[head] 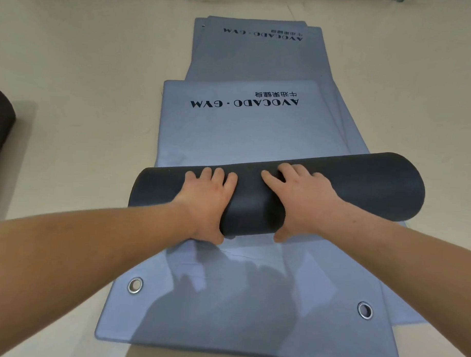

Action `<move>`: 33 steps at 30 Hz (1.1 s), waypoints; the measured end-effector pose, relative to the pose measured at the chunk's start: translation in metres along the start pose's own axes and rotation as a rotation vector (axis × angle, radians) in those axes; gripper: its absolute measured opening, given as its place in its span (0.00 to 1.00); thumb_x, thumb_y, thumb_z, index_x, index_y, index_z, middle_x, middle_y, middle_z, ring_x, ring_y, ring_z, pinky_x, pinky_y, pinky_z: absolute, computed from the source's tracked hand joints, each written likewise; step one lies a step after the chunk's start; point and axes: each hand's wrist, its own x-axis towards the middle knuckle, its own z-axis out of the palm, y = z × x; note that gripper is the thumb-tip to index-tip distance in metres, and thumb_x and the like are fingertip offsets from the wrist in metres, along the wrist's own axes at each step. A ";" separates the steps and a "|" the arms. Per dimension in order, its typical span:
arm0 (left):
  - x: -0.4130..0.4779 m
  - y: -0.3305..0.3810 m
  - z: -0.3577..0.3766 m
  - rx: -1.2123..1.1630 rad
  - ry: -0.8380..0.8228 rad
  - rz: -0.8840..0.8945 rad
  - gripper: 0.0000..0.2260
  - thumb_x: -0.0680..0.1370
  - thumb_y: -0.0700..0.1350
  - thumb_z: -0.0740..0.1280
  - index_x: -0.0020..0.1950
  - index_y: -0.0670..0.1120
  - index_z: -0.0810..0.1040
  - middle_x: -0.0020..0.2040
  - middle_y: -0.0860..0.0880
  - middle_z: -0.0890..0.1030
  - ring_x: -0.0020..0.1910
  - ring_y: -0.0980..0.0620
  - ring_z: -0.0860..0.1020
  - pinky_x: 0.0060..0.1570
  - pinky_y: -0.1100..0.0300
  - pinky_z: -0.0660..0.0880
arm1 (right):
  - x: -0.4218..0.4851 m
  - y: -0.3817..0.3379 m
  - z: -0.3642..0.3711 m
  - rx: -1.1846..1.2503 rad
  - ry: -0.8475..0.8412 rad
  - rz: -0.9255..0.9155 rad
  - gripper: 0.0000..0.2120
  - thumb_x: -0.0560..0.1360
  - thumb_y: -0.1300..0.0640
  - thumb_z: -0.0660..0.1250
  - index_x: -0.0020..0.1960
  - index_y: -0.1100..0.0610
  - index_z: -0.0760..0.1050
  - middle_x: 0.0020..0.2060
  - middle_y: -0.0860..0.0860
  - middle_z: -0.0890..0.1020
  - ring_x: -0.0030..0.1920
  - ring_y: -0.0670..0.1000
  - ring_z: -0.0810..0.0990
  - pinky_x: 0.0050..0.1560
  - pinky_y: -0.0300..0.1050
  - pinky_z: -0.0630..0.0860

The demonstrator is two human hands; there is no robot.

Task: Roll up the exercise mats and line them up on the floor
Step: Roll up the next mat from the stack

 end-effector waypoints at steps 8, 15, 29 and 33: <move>-0.007 0.003 -0.039 -0.188 -0.145 0.068 0.37 0.61 0.67 0.75 0.63 0.51 0.69 0.47 0.53 0.77 0.42 0.50 0.79 0.42 0.53 0.80 | -0.005 0.009 -0.011 -0.052 -0.014 -0.045 0.61 0.58 0.31 0.80 0.80 0.47 0.53 0.66 0.54 0.68 0.65 0.58 0.71 0.60 0.57 0.75; -0.021 -0.024 -0.052 -0.797 -0.541 0.038 0.28 0.63 0.52 0.86 0.59 0.54 0.79 0.50 0.55 0.87 0.48 0.52 0.87 0.52 0.50 0.85 | -0.015 0.030 -0.042 0.210 -0.239 -0.143 0.60 0.58 0.35 0.83 0.81 0.39 0.53 0.70 0.45 0.69 0.70 0.53 0.72 0.64 0.57 0.76; -0.021 -0.074 -0.004 -0.982 -0.618 -0.095 0.41 0.61 0.66 0.83 0.71 0.56 0.77 0.65 0.56 0.82 0.60 0.53 0.83 0.66 0.52 0.77 | 0.032 -0.014 -0.054 -0.001 -0.328 -0.094 0.65 0.54 0.32 0.84 0.82 0.34 0.51 0.71 0.50 0.63 0.73 0.58 0.63 0.58 0.57 0.74; -0.021 -0.100 -0.013 -0.544 -0.253 -0.221 0.40 0.71 0.71 0.74 0.75 0.50 0.74 0.69 0.52 0.78 0.66 0.49 0.78 0.64 0.53 0.74 | 0.056 -0.021 -0.062 0.191 -0.091 0.002 0.54 0.62 0.36 0.83 0.81 0.40 0.59 0.75 0.46 0.72 0.73 0.56 0.73 0.58 0.53 0.74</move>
